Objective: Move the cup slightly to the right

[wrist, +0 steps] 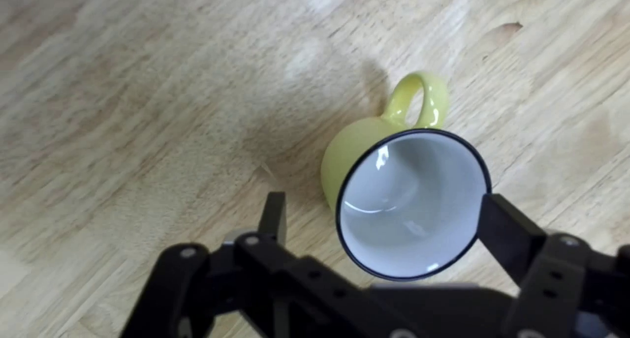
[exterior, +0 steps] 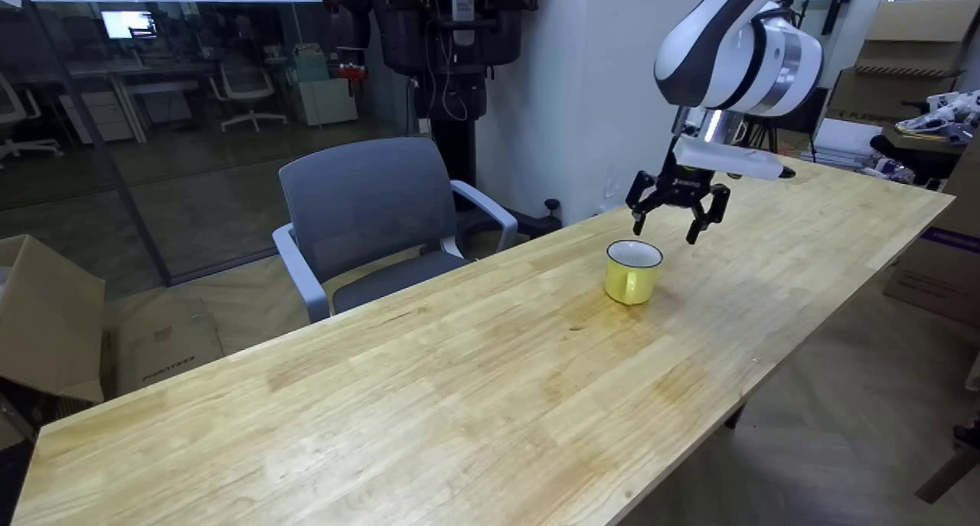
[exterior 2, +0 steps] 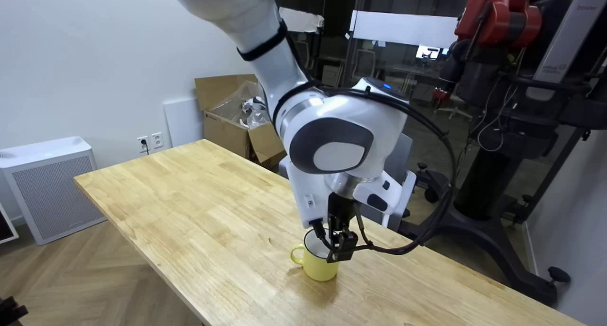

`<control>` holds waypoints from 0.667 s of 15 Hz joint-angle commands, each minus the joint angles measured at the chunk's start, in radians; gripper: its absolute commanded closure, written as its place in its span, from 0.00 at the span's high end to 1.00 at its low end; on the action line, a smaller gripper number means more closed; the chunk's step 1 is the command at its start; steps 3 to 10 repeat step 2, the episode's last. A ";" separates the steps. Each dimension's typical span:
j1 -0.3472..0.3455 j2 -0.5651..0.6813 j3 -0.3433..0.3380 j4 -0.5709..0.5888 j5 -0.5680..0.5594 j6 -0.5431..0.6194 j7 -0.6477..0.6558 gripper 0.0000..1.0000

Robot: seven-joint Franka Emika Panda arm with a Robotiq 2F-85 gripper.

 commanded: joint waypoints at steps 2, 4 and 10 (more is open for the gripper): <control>0.025 -0.034 -0.020 -0.030 -0.028 -0.013 0.036 1.00; 0.025 -0.034 -0.020 -0.030 -0.028 -0.013 0.036 1.00; 0.025 -0.034 -0.020 -0.030 -0.028 -0.013 0.036 1.00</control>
